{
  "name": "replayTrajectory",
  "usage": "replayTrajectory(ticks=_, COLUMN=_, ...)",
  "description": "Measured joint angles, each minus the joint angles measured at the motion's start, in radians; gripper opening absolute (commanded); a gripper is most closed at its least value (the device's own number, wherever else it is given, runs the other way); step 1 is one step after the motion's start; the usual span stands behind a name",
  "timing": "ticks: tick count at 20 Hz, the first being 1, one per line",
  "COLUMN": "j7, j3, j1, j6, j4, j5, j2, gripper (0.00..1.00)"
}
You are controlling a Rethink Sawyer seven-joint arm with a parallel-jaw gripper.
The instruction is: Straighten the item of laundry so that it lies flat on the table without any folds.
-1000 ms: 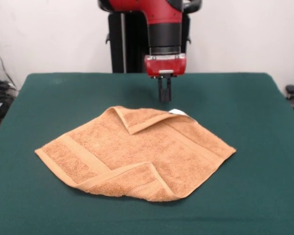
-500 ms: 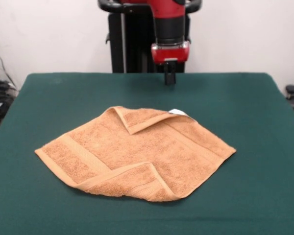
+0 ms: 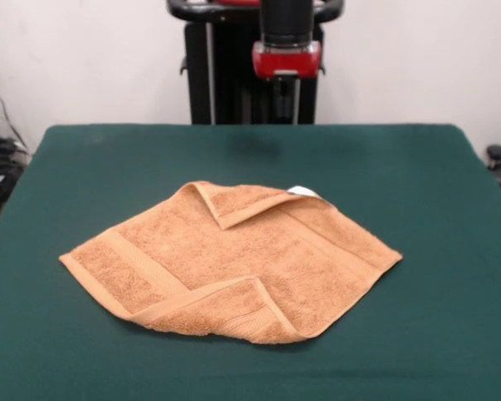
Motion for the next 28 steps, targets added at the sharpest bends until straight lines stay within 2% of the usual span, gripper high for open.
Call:
replayTrajectory(ticks=6, j7=0.000, j3=0.002, j1=0.007, j6=0.015, j4=0.001, j5=0.020, j2=-0.127, gripper=0.00)
replayTrajectory(ticks=13, j7=0.000, j3=0.003, j1=0.013, j6=0.014, j4=-0.011, j5=0.036, j2=-0.196, gripper=0.00)
replayTrajectory(ticks=21, j7=0.000, j3=0.003, j1=0.072, j6=-0.100, j4=-0.048, j5=0.036, j2=-0.188, gripper=0.00)
replayTrajectory(ticks=28, j7=0.000, j3=0.003, j1=0.079, j6=-0.211, j4=-0.120, j5=0.036, j2=-0.117, gripper=0.00)
